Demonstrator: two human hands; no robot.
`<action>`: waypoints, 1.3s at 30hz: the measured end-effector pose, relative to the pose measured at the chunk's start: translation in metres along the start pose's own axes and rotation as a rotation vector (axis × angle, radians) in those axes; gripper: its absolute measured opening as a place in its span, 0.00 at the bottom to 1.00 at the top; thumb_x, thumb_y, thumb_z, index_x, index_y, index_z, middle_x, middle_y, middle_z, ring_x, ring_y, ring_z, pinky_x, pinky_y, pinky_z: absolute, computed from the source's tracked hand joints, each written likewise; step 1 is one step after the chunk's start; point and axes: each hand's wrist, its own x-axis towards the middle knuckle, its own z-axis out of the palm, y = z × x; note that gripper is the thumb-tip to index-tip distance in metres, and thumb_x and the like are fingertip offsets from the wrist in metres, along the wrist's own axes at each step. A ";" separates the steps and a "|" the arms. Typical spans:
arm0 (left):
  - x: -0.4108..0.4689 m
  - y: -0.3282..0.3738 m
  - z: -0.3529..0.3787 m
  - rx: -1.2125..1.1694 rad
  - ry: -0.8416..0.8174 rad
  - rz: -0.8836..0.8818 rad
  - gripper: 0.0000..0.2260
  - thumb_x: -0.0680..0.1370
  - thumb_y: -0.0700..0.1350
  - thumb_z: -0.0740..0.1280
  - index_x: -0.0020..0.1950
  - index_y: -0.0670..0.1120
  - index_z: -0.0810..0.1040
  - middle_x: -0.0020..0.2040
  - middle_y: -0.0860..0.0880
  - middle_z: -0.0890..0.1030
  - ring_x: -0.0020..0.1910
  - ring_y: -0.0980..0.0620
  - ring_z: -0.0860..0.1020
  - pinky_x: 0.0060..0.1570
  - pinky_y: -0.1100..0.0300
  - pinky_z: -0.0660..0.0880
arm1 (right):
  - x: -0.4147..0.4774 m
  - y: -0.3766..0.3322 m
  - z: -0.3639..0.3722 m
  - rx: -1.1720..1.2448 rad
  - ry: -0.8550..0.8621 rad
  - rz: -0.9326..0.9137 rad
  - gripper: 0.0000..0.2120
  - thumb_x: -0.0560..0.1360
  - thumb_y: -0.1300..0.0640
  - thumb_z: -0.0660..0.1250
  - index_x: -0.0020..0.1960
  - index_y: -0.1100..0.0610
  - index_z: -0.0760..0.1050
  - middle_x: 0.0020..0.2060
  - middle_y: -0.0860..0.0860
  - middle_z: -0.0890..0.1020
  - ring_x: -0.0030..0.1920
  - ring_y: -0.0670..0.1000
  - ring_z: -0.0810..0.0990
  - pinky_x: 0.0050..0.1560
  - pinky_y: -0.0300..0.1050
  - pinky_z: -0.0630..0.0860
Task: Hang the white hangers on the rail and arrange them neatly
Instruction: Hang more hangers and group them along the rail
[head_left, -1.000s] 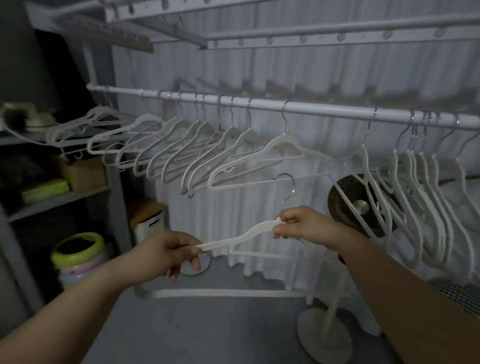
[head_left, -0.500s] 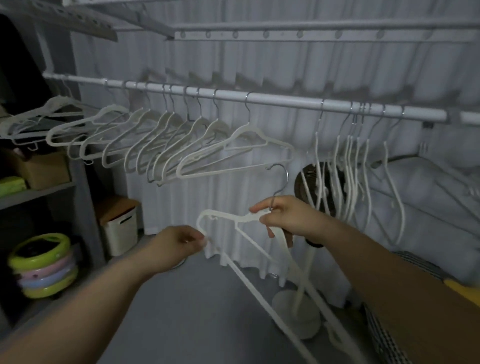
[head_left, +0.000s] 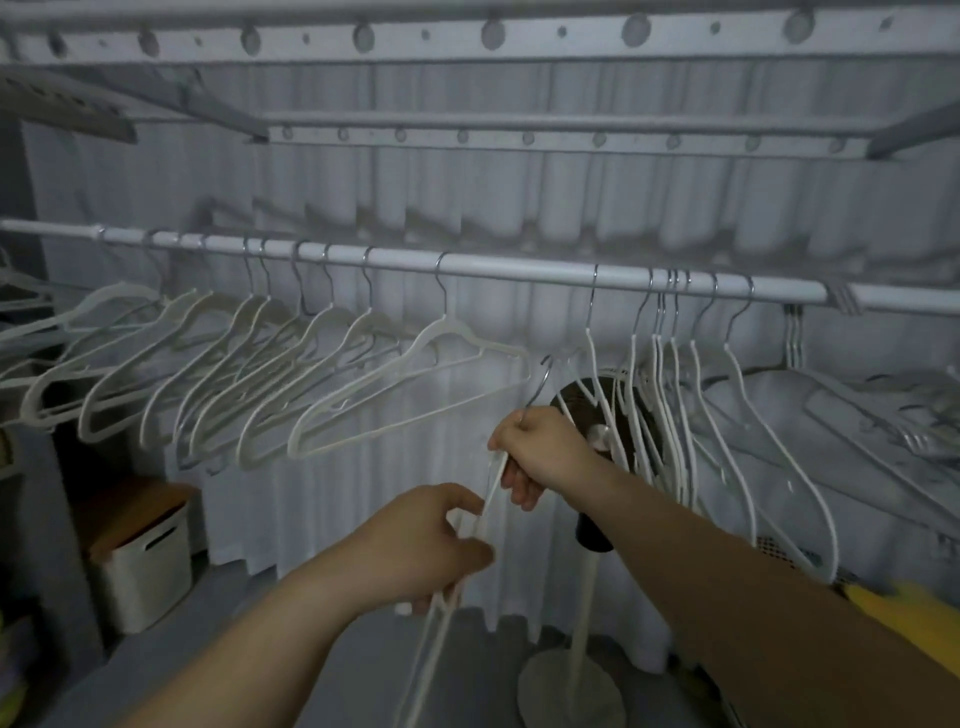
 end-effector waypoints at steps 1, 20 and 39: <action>0.009 -0.003 -0.004 0.044 0.022 0.018 0.16 0.75 0.43 0.63 0.63 0.50 0.69 0.27 0.51 0.77 0.16 0.59 0.69 0.21 0.69 0.67 | 0.007 -0.003 0.001 -0.023 0.008 -0.012 0.12 0.77 0.64 0.55 0.36 0.59 0.69 0.25 0.57 0.73 0.13 0.45 0.70 0.15 0.34 0.69; 0.162 -0.014 -0.079 -0.027 0.383 0.307 0.15 0.75 0.40 0.60 0.61 0.50 0.67 0.29 0.49 0.73 0.27 0.52 0.71 0.33 0.57 0.72 | 0.071 -0.005 -0.043 -0.902 0.719 0.027 0.22 0.77 0.58 0.58 0.71 0.54 0.61 0.71 0.53 0.63 0.71 0.55 0.57 0.71 0.46 0.54; 0.180 -0.042 -0.082 0.214 0.461 0.312 0.17 0.77 0.45 0.61 0.65 0.50 0.68 0.35 0.54 0.74 0.37 0.53 0.73 0.33 0.62 0.67 | 0.087 0.002 -0.050 -0.717 0.535 0.246 0.13 0.74 0.65 0.62 0.58 0.64 0.70 0.54 0.62 0.79 0.50 0.62 0.80 0.48 0.52 0.76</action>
